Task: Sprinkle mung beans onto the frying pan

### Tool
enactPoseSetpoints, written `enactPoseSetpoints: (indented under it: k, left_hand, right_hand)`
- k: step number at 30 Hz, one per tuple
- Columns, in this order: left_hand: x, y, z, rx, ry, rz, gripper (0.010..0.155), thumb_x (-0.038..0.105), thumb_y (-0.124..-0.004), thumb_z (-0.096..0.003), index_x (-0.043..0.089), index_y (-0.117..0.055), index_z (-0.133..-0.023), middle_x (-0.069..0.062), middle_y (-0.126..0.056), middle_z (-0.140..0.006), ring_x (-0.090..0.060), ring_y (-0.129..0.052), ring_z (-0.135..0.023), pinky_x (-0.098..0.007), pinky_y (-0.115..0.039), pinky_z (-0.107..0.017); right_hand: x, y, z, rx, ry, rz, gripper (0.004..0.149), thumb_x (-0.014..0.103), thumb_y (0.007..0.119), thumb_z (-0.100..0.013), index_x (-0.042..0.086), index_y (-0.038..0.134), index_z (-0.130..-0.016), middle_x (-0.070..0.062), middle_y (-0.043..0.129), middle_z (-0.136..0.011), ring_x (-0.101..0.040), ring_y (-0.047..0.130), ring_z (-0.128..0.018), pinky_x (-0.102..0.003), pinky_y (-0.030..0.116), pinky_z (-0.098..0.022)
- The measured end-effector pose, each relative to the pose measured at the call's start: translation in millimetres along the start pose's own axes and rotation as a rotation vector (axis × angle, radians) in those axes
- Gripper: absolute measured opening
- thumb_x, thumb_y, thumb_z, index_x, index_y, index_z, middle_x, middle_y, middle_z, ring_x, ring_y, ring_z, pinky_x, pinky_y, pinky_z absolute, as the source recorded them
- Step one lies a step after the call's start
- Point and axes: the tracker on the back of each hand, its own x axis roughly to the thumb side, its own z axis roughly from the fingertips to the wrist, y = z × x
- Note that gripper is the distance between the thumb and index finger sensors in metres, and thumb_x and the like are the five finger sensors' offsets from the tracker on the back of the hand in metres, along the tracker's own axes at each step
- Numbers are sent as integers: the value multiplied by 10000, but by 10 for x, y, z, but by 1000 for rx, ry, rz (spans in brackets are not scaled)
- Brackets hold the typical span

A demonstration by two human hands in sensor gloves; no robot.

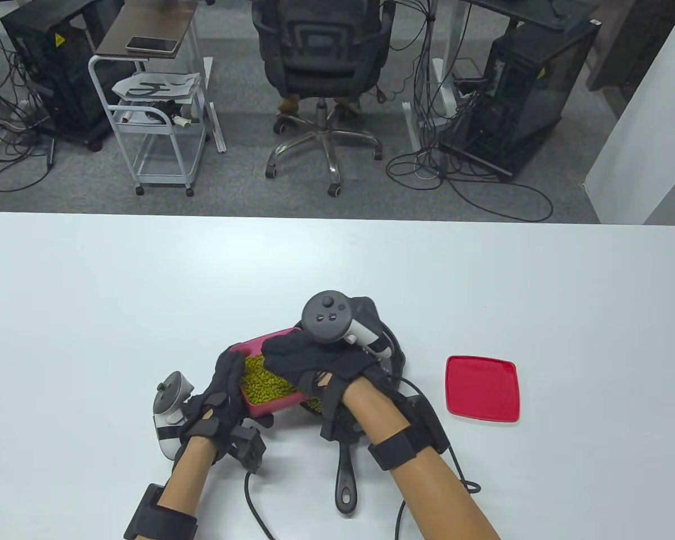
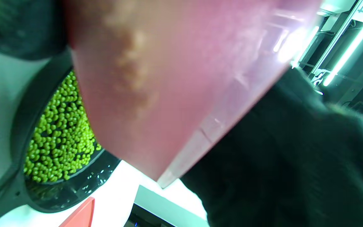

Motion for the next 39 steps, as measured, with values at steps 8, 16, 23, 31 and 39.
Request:
enactPoseSetpoints:
  k: [8,16,23,31,39]
  left_hand:
    - [-9,4,-10,19,-5,-44,786,718,-580,-487,321,-248,-1078,-186,-497,-1034,-404,-834,-680,-478,-902,-288]
    - [-13,33,-7,54,-3,-29,782,721,-577,-484,324,-264,-1079,-172,-509,-1036,-404,-842,-666,-477,-904,-264]
    - [-60,44,-15,51,6,6,781,722,-561,-484,322,-247,-1077,-172,-499,-1037,-399,-841,-672,-470,-908,-271]
    - [-74,66,-41,35,17,30,781,723,-556,-482,334,-237,-1078,-169,-490,-1045,-399,-831,-687,-473,-901,-288]
    - [-41,88,-39,38,14,64,779,729,-557,-483,337,-254,-1084,-175,-509,-1039,-390,-844,-675,-463,-906,-283]
  right_hand:
    - [90,320,-309,150,127,229,847,463,882,-520,148,413,-1151,-293,348,-1183,-565,449,-983,-533,684,-636]
    - [156,372,-486,146,139,222,811,387,956,-483,164,501,-1116,-303,419,-1135,-583,565,-880,-479,798,-551]
    - [239,419,-560,66,126,195,619,231,970,-474,148,679,-1014,-225,674,-1016,-492,795,-710,-360,897,-413]
    - [125,371,-642,16,98,86,401,131,964,-455,178,861,-840,-148,842,-910,-424,921,-566,-280,931,-276]
    - [24,105,-569,-53,104,-3,383,115,958,-455,172,877,-825,-139,863,-896,-419,941,-551,-273,935,-257]
